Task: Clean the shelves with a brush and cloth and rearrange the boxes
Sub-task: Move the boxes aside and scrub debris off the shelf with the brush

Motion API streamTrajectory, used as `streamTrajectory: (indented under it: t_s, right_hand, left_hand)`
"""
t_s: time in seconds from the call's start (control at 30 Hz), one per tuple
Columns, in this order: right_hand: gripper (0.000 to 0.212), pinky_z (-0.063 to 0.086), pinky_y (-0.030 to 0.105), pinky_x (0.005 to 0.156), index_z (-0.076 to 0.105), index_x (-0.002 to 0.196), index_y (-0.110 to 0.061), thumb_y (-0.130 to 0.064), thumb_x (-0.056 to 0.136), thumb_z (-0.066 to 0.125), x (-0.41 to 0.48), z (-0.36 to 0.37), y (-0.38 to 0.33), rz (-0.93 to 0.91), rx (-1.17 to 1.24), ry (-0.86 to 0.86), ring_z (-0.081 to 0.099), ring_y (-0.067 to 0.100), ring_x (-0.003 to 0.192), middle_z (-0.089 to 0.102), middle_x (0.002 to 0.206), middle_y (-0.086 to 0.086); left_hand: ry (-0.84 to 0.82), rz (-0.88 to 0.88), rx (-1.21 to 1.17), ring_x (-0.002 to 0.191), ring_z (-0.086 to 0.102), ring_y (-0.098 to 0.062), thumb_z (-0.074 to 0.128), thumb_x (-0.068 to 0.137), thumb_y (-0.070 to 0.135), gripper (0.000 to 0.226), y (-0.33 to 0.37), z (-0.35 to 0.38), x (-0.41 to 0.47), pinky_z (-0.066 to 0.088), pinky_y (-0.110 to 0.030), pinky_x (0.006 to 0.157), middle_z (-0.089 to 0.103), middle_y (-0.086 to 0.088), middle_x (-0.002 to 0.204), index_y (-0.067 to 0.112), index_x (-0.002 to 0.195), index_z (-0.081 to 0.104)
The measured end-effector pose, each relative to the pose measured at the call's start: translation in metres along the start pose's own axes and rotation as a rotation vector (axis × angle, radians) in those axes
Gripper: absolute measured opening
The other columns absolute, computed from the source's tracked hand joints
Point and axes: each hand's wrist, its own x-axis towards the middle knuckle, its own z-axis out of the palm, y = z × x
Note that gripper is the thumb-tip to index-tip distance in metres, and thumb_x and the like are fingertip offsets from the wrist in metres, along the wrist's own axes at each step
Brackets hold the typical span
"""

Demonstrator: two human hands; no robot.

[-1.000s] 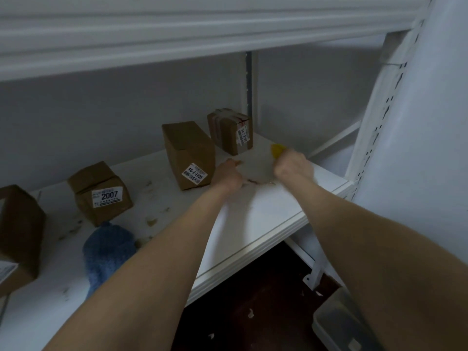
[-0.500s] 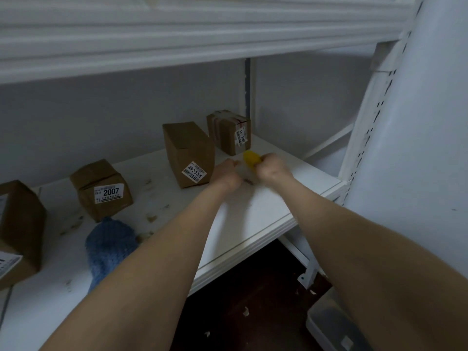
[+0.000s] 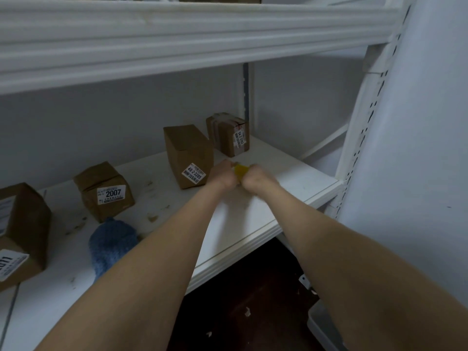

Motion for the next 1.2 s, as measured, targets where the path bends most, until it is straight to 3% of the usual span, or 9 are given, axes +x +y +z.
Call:
streamTrajectory:
  t_s: [0.27,0.47,0.6,0.67,0.77,0.9,1.03,1.1,1.2]
  right_hand:
    - [0.032,0.042,0.034,0.095,0.059,0.123,-0.01,-0.017,0.095,0.045,0.016,-0.023,0.031,0.243,-0.02,0.311,0.054,0.029,0.122,0.056,0.132,0.013]
    - [0.029,0.045,0.032,0.083,0.058,0.119,-0.009,-0.017,0.092,0.049,0.017,-0.007,0.023,0.15,-0.128,0.122,0.059,0.031,0.112,0.062,0.121,0.013]
    - [0.019,0.039,0.027,0.063,0.055,0.091,-0.008,-0.027,0.094,0.052,0.026,-0.003,0.009,-0.008,0.011,-0.019,0.057,0.027,0.081,0.059,0.094,0.021]
    - [0.018,0.043,0.029,0.068,0.055,0.092,-0.009,-0.026,0.095,0.052,0.032,-0.006,0.007,0.002,0.058,0.016,0.06,0.029,0.088,0.06,0.097,0.021]
    - [0.028,0.046,0.034,0.087,0.059,0.118,-0.007,-0.023,0.099,0.047,0.045,-0.012,0.007,0.119,0.014,0.158,0.057,0.032,0.116,0.059,0.125,0.017]
    - [0.031,0.046,0.037,0.092,0.056,0.124,-0.006,-0.015,0.098,0.042,0.057,-0.009,0.009,0.151,-0.09,0.168,0.056,0.032,0.117,0.057,0.129,0.015]
    - [0.038,0.043,0.035,0.095,0.051,0.135,-0.015,-0.027,0.099,0.044,0.064,0.008,0.003,0.03,-0.098,0.059,0.053,0.03,0.122,0.052,0.138,0.011]
    - [0.037,0.045,0.032,0.087,0.054,0.132,-0.017,-0.027,0.098,0.047,0.065,0.014,-0.002,-0.003,-0.14,0.0,0.056,0.028,0.116,0.056,0.131,0.009]
    - [0.026,0.046,0.031,0.072,0.06,0.115,-0.013,-0.028,0.095,0.05,0.059,0.014,-0.006,-0.045,-0.159,-0.101,0.062,0.026,0.09,0.062,0.099,0.01]
  left_hand:
    - [0.019,-0.008,0.022,0.129,0.044,-0.028,0.041,0.096,0.007,0.041,-0.005,-0.008,-0.001,0.04,-0.025,0.087,0.044,-0.011,0.142,0.01,0.137,0.043]
    - [0.007,-0.016,-0.001,0.128,0.044,-0.03,0.052,0.09,0.003,0.046,-0.013,-0.005,0.003,0.039,-0.029,0.098,0.047,-0.014,0.139,0.006,0.135,0.045]
    - [0.015,-0.014,-0.022,0.127,0.046,-0.029,0.047,0.093,0.009,0.042,-0.015,-0.001,0.002,0.039,-0.028,0.097,0.05,-0.014,0.137,0.008,0.135,0.045]
    - [0.038,0.0,-0.045,0.126,0.047,-0.028,0.044,0.094,0.011,0.041,-0.016,0.001,0.001,0.038,-0.025,0.094,0.05,-0.013,0.137,0.011,0.135,0.046]
    - [0.075,0.015,-0.1,0.123,0.049,-0.026,0.047,0.091,0.005,0.044,-0.017,-0.001,0.0,0.036,-0.014,0.08,0.051,-0.01,0.136,0.014,0.133,0.051]
    - [0.114,-0.012,-0.149,0.119,0.053,-0.027,0.049,0.088,0.004,0.042,-0.025,-0.001,0.003,0.043,-0.027,0.091,0.057,-0.011,0.13,0.013,0.128,0.056]
    - [0.136,0.01,-0.152,0.116,0.055,-0.027,0.045,0.091,0.006,0.035,-0.031,0.004,0.006,0.045,-0.033,0.098,0.06,-0.012,0.125,0.011,0.123,0.059]
    - [0.161,0.027,-0.158,0.113,0.056,-0.028,0.045,0.092,0.007,0.032,-0.033,0.006,0.007,0.047,-0.034,0.095,0.063,-0.012,0.12,0.011,0.119,0.061]
    - [0.187,0.03,-0.175,0.107,0.059,-0.026,0.046,0.092,0.009,0.029,-0.035,0.007,0.006,0.045,-0.028,0.086,0.065,-0.01,0.114,0.013,0.115,0.064]
